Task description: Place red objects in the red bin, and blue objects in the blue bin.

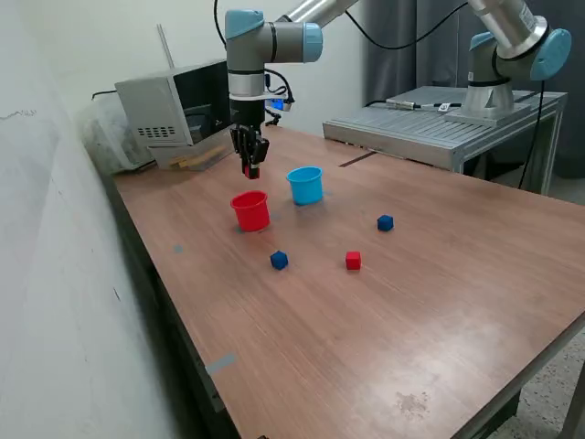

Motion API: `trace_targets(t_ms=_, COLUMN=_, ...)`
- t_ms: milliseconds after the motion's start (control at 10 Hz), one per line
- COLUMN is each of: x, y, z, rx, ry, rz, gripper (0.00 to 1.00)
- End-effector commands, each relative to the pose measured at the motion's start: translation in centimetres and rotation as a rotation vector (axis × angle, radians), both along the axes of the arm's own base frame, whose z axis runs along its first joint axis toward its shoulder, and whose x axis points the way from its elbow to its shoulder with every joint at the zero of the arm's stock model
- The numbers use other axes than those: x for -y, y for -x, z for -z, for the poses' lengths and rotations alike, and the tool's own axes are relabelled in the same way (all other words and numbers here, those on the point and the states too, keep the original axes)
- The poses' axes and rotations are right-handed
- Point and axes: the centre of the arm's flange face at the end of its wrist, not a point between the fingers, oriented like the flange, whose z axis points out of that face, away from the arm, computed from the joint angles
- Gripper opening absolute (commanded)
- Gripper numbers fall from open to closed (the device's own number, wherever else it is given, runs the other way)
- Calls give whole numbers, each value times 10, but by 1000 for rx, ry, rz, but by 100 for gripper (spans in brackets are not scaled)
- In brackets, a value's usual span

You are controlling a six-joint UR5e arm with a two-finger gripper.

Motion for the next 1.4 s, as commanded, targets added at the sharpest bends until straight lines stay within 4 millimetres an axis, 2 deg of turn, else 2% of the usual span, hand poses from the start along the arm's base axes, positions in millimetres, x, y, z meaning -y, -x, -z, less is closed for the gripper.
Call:
trace_targets(t_ms=0, x=-4, y=12, z=12, rx=0, ry=0, rz=2, gripper=0)
trace_targets(t_ms=500, x=-17, y=12, z=16, rx=5, ry=1, rz=17, gripper=0)
trace_targets(t_ms=600, x=-17, y=11, z=18, rx=8, ry=2, rz=18, gripper=100)
trace_targets(t_ms=1100, x=-17, y=10, z=17, rx=9, ry=2, rz=18, gripper=100)
trace_targets(t_ms=1200, x=-10, y=3, z=26, rx=30, ry=7, rz=12, gripper=100)
trace_targets(t_ms=1300, x=3, y=-12, z=35, rx=62, ry=15, rz=8, gripper=100)
